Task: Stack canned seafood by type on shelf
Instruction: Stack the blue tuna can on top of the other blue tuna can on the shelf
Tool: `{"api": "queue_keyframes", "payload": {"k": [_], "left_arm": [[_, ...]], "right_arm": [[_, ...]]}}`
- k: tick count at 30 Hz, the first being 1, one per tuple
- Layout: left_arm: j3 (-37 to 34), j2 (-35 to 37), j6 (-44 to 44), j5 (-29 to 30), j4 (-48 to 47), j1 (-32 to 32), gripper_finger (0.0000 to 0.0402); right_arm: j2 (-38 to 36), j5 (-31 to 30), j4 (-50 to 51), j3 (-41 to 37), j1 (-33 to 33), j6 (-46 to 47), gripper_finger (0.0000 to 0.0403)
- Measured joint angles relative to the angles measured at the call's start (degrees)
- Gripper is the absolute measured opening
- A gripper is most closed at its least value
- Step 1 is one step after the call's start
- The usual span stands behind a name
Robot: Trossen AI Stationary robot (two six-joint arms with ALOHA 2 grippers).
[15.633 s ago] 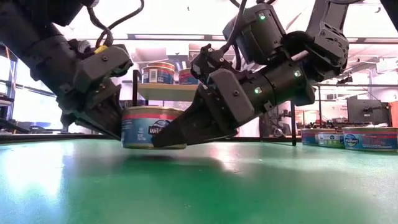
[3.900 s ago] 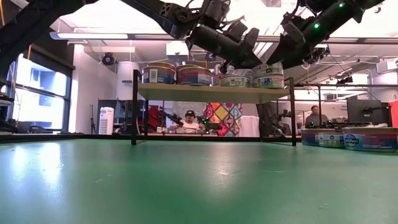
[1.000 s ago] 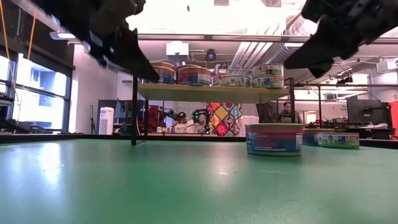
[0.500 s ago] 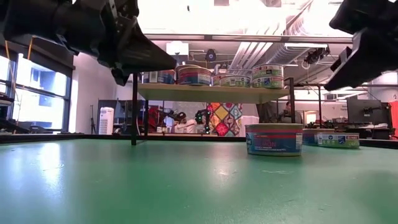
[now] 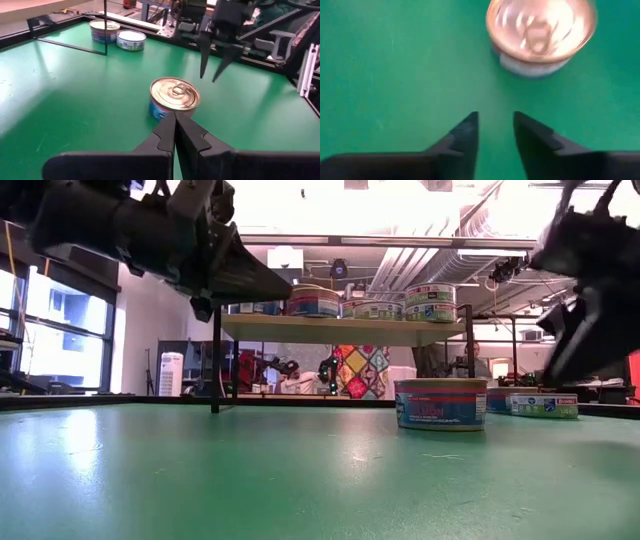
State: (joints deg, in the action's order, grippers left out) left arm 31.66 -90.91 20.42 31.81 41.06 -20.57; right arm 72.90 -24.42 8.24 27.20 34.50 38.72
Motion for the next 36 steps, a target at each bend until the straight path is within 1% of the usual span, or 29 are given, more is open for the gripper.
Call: {"api": "queue_keyframes", "payload": {"k": [4,6,8,10,13,16,20,22,27,32,36], "left_arm": [[0.0,0.0,-0.1,-2.4,-0.2,0.0,0.0],[0.0,0.0,-0.8,-3.2,-0.4,-0.6,0.0],[0.0,-0.2,-3.0,-2.9,-0.4,-2.1,0.0],[0.7,-0.8,-5.2,-1.4,-0.6,-4.0,0.0],[2.3,-2.2,-6.2,0.5,-0.6,-5.6,0.0],[3.4,-4.1,-6.2,0.8,-0.9,-5.7,0.0],[5.3,-7.2,-5.9,0.6,-0.9,-5.2,0.0],[6.0,-8.7,-5.7,-0.1,-0.9,-4.7,0.0],[8.3,-12.2,-5.5,-3.1,-0.9,-3.8,0.0],[9.9,-15.2,-5.5,-3.2,-0.8,-3.3,0.0],[10.1,-16.7,-5.1,-3.8,-0.9,-2.9,0.0]], "right_arm": [[3.0,3.3,0.5,0.0,0.0,1.6,0.0188],[4.7,4.0,0.5,0.0,0.1,3.1,0.023],[7.0,4.1,0.4,0.0,0.4,4.5,0.0269],[9.1,3.3,-0.9,0.2,0.5,4.8,0.0301],[12.4,2.1,-5.5,0.3,0.6,2.9,0.0331],[14.5,-0.2,-10.0,0.1,1.4,-0.2,0.0341],[15.7,-3.4,-14.0,0.1,3.0,-2.5,0.0342],[16.2,-4.6,-14.9,0.0,3.7,-3.7,0.0342],[18.2,-9.7,-17.5,0.0,4.8,-4.5,0.0342],[21.2,-10.9,-22.7,0.0,4.9,-5.8,0.0342],[22.5,-7.5,-24.0,-0.1,3.6,-6.1,0.0342]]}}
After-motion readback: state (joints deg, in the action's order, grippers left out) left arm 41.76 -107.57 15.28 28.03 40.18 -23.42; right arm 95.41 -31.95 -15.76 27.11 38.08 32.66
